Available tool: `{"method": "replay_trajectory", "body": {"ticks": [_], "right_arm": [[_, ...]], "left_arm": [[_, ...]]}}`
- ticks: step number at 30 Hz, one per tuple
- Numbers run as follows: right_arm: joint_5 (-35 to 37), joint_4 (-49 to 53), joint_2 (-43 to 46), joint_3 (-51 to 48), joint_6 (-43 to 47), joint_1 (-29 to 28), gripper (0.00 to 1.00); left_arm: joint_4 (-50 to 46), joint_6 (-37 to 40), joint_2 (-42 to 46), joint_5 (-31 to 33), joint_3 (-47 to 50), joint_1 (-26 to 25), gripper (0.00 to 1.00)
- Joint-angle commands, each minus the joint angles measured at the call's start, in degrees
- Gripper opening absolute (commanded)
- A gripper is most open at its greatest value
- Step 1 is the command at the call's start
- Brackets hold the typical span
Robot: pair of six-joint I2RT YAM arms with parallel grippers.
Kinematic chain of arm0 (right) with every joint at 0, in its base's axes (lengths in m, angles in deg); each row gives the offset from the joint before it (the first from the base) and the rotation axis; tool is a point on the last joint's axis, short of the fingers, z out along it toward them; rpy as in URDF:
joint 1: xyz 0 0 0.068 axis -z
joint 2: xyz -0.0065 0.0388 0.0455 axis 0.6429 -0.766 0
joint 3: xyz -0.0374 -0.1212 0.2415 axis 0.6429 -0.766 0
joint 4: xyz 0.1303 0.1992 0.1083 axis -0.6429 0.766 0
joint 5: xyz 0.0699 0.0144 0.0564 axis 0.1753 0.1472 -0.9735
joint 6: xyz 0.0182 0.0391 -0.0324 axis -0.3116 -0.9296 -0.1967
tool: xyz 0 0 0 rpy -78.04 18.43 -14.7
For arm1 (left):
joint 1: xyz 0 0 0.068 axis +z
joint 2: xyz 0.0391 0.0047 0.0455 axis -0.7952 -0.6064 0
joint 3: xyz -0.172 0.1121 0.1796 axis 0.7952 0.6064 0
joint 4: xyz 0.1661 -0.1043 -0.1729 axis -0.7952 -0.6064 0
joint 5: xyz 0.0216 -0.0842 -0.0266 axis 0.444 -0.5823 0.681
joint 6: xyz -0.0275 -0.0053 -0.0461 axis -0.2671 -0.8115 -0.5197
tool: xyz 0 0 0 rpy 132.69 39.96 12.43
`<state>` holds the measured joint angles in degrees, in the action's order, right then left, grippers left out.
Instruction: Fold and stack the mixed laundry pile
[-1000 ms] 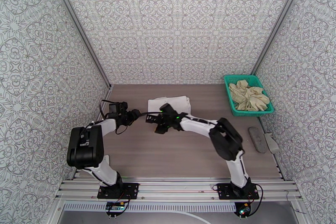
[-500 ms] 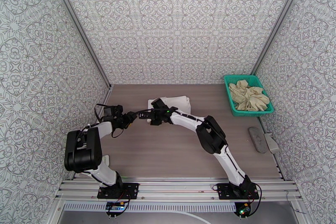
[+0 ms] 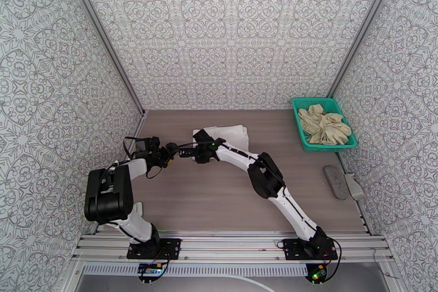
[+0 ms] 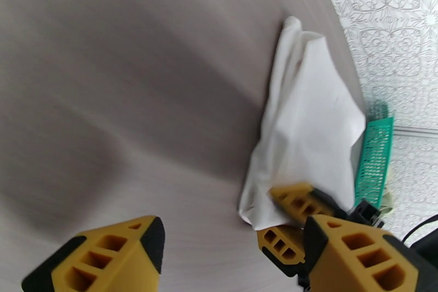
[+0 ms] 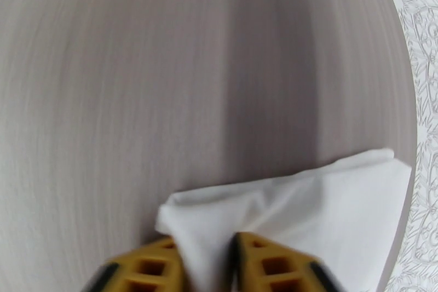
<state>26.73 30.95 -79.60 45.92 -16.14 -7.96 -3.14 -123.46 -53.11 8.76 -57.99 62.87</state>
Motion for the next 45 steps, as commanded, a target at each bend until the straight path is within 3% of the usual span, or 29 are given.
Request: {"method": "replay_trajectory", "body": {"ticks": [1,8,16,23,29,33,36,39,45], "right_arm": [[-0.49,-4.81,5.77,-6.64,-1.23,-0.07,0.06],[-6.26,-18.35,17.84,-22.80,-5.83,0.51,0.01],[-7.81,-21.07,20.59,-26.98,-7.44,0.53,0.00],[-10.40,-20.62,22.03,-28.78,-6.57,0.67,0.00],[-11.06,-21.75,22.57,-30.00,-6.93,0.59,0.00],[-11.41,-23.15,23.10,-30.50,-7.74,0.62,0.00],[-11.77,-24.86,23.98,-31.65,-9.02,0.61,0.02],[-10.46,-27.49,25.43,-33.73,-12.14,0.85,0.34],[-13.62,-34.13,35.60,-45.74,-26.64,4.81,0.56]], "left_arm": [[9.39,-10.21,-1.31,-1.46,3.24,-1.15,0.74],[16.81,-20.65,-2.25,1.44,4.78,-6.20,0.76],[18.38,-25.98,-4.20,6.64,5.25,-11.40,0.77],[27.73,-30.92,-9.48,5.84,2.72,-14.32,0.79],[28.37,-32.13,-13.23,7.06,0.04,-15.98,0.78],[29.80,-32.80,-16.11,7.44,-2.02,-16.46,0.64],[25.14,-29.09,-16.80,8.57,-4.86,-16.51,0.40],[18.80,-23.34,-16.48,9.52,-8.10,-16.00,0.03],[-4.65,-2.70,-14.04,11.08,-21.34,-12.68,0.00]]}}
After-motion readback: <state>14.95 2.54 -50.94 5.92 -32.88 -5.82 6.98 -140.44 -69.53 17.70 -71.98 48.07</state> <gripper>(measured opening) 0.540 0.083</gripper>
